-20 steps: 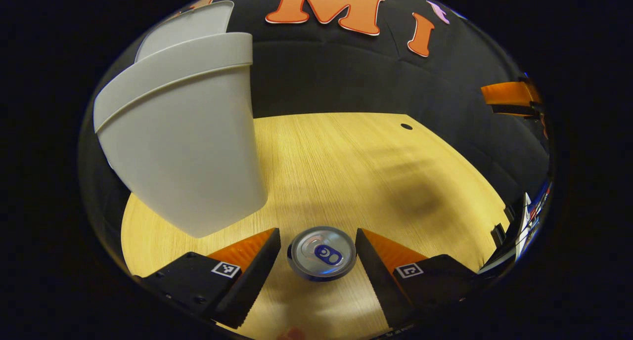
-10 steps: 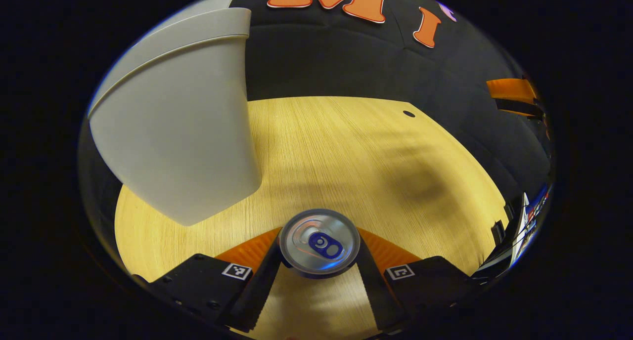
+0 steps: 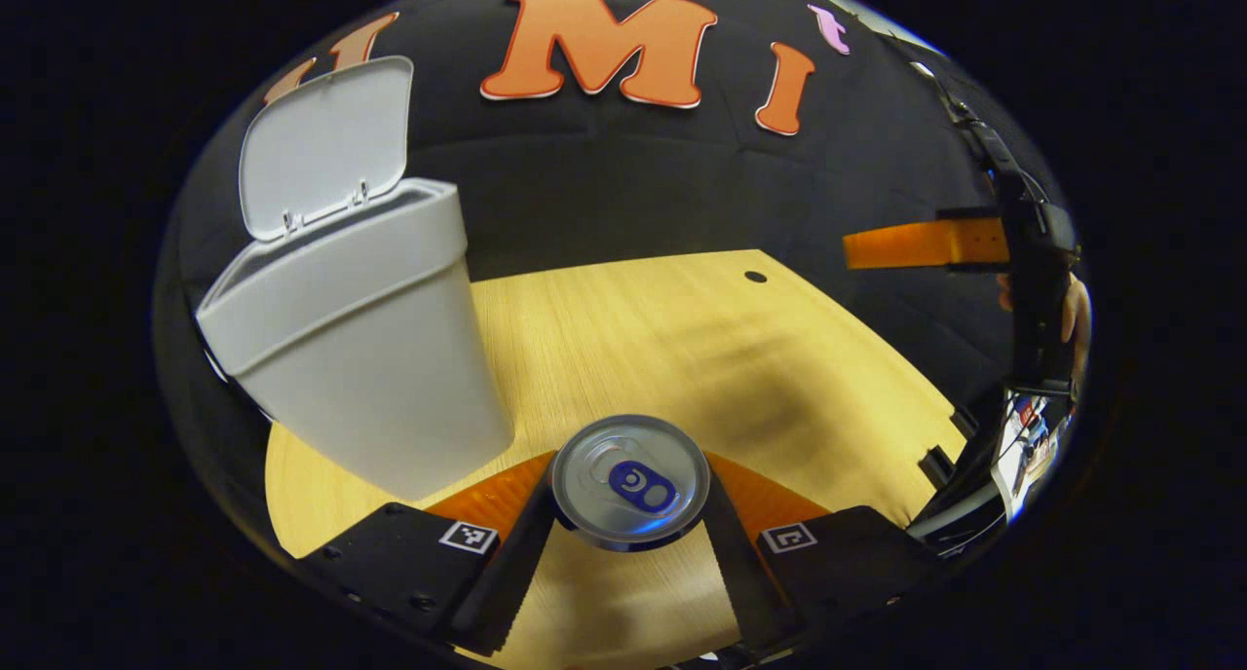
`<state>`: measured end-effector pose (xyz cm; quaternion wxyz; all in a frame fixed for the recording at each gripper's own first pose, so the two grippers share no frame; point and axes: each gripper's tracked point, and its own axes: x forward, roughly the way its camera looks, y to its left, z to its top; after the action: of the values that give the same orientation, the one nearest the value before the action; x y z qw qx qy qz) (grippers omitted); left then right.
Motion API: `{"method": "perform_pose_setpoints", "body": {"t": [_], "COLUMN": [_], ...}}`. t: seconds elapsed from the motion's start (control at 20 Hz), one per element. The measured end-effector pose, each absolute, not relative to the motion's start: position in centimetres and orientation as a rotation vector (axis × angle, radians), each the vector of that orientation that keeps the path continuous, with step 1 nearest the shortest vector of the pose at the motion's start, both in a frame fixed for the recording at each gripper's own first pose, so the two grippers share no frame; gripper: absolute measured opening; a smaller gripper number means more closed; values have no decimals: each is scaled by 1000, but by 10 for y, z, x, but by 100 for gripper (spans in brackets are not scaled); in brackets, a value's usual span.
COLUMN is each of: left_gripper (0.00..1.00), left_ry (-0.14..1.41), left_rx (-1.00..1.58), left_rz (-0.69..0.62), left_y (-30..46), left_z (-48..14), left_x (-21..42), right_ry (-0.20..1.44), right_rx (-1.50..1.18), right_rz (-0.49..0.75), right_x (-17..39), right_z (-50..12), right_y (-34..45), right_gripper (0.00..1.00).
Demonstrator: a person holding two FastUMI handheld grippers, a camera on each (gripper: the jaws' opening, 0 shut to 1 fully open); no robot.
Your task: Press the lid of the desktop garbage bin to open it, pick up the crumpled paper on the desktop and throw it into the bin, then pick up the pop can on the desktop and drop it into the bin, and finally close the garbage bin lid.
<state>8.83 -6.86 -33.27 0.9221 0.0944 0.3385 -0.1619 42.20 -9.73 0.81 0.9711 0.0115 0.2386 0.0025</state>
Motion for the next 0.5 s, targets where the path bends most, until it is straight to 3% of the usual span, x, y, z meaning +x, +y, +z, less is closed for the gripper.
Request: {"method": "perform_pose_setpoints", "body": {"t": [0.1,0.15,0.5], "left_gripper": [79,83,82], "left_ry": [637,604,354], "left_rx": [199,204,198], "left_rz": [-344,-337,-192], "left_y": [-72,-71,-25], "left_z": [-295,-277,-151], "left_x": [88,92,135], "right_ry": [465,457,408], "right_rx": [20,20,33], "right_rz": [16,21,16], "right_x": [422,422,418], "right_z": [16,19,42], "right_y": [-94,-92,-99], "right_gripper": [95,95,95]}}
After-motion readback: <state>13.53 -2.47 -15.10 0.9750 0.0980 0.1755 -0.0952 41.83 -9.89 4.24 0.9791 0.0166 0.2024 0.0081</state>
